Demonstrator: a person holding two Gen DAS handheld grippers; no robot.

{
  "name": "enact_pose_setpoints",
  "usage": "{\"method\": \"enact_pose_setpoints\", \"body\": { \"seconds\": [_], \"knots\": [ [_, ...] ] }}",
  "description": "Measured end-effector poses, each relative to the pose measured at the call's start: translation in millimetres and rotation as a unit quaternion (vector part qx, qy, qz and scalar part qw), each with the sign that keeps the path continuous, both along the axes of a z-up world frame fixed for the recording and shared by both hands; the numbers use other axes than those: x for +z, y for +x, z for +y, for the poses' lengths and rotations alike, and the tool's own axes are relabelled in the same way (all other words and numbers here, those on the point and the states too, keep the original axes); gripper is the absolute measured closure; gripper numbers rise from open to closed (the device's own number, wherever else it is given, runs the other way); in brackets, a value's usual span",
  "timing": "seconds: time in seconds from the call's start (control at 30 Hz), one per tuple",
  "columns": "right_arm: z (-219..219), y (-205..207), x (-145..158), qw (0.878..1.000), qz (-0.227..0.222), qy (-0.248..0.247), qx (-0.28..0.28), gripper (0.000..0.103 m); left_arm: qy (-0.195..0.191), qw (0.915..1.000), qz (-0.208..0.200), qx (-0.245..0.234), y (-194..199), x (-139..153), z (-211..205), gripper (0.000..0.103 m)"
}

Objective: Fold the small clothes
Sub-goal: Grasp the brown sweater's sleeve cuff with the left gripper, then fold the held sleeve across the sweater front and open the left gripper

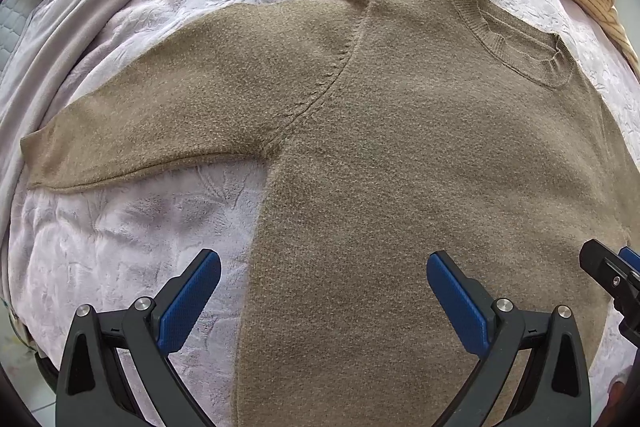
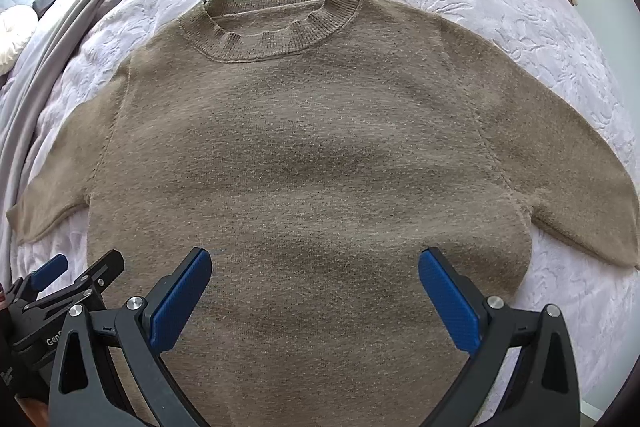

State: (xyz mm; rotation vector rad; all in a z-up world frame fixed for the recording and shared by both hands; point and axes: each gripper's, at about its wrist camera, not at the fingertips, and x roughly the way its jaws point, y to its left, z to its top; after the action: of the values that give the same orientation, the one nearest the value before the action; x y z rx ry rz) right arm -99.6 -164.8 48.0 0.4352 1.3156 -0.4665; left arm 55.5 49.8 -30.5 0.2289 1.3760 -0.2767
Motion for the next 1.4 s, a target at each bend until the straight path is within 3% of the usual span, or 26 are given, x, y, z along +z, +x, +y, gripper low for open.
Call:
{"method": "enact_pose_setpoints", "body": {
  "seconds": [0.17, 0.27, 0.43, 0.53, 0.63, 0.73, 0.8, 0.83, 0.87, 0.9, 0.93, 1.0, 1.13, 1.3, 1.4],
  "knots": [
    [9, 5, 0, 1.000, 0.000, -0.001, 0.011, 0.000, -0.070, 0.9968, 0.007, 0.040, 15, -1, 36, 0.000],
    [18, 9, -1, 1.000, 0.003, 0.000, 0.020, 0.000, -0.120, 0.9881, -0.003, 0.096, 34, -4, 87, 0.000],
    [36, 16, -4, 0.999, 0.009, 0.003, 0.036, 0.000, -0.119, 0.9746, -0.043, 0.185, 62, -20, 179, 0.000],
    [46, 21, -7, 0.999, 0.014, 0.003, 0.047, 0.000, -0.129, 0.9602, -0.039, 0.245, 82, -37, 231, 0.000],
    [56, 25, -10, 0.998, 0.018, 0.002, 0.055, 0.000, -0.149, 0.9483, -0.047, 0.276, 103, -46, 261, 0.000],
    [64, 28, -13, 0.998, 0.022, 0.003, 0.059, 0.000, -0.145, 0.9447, -0.069, 0.286, 119, -46, 273, 0.000],
    [69, 29, -14, 0.998, 0.023, 0.004, 0.061, 0.000, -0.138, 0.9408, -0.098, 0.294, 124, -39, 275, 0.006],
    [71, 29, -14, 0.998, 0.023, 0.005, 0.062, 0.000, -0.134, 0.9397, -0.108, 0.296, 125, -35, 274, 0.026],
    [73, 28, -14, 0.998, 0.023, 0.006, 0.064, 0.000, -0.135, 0.9404, -0.108, 0.293, 128, -33, 276, 0.052],
    [75, 28, -14, 0.998, 0.023, 0.007, 0.065, 0.000, -0.152, 0.9418, -0.104, 0.281, 130, -33, 275, 0.068],
    [76, 28, -14, 0.998, 0.022, 0.007, 0.067, 0.000, -0.181, 0.9419, -0.098, 0.265, 131, -34, 272, 0.098],
    [76, 27, -14, 0.997, 0.019, 0.010, 0.067, 0.000, -0.206, 0.9391, -0.110, 0.252, 128, -23, 269, 0.097],
    [67, 21, -9, 0.998, 0.001, 0.015, 0.058, 0.000, -0.209, 0.9466, -0.165, 0.182, 116, 22, 231, 0.097],
    [46, 2, -2, 0.999, -0.021, 0.025, 0.028, 0.000, -0.234, 0.9492, -0.204, 0.053, 95, 84, 136, 0.098],
    [27, -15, 3, 0.999, -0.028, 0.028, 0.007, 0.000, -0.249, 0.9492, -0.191, -0.024, 81, 96, 53, 0.098]
  ]
}}
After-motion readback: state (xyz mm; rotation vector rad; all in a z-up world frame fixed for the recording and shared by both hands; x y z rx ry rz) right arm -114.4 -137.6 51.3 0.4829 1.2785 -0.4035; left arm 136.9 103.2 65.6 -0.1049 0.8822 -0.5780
